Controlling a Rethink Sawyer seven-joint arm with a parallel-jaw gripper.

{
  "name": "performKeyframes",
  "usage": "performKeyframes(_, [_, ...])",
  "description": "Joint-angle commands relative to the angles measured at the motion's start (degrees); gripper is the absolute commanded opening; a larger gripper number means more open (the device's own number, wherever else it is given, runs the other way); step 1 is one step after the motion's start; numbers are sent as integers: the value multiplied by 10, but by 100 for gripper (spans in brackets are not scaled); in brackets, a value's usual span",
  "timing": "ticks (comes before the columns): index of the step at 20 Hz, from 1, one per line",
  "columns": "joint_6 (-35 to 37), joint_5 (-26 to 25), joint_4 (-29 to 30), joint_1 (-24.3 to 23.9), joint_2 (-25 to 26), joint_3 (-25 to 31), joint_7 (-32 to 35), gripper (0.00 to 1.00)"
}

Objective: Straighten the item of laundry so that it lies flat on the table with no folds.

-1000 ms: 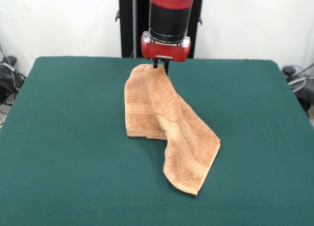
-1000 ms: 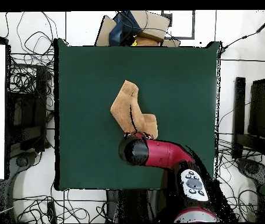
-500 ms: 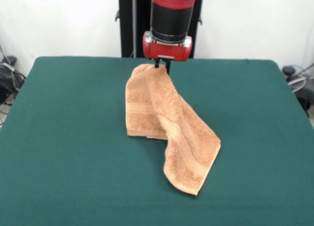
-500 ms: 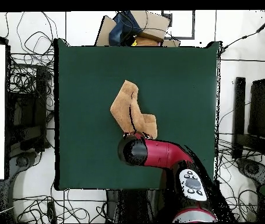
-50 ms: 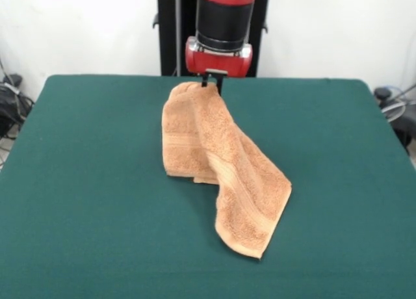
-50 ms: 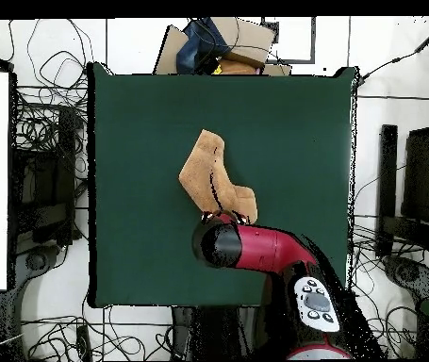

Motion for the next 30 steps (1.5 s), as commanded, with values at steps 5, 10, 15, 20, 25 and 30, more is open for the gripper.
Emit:
performKeyframes(5, [5, 20, 31, -15, -27, 50, 85, 0])
performKeyframes(10, [5, 20, 29, -12, -25, 47, 87, 0])
performKeyframes(15, [-1, 19, 24, -5, -19, 42, 91, 0])
performKeyframes(20, [2, 23, 18, 10, -21, 32, 100, 0])
performKeyframes(25, [12, 26, 12, 13, -23, 31, 98, 0])
performKeyframes(30, [11, 29, 16, 15, -26, 30, 102, 0])
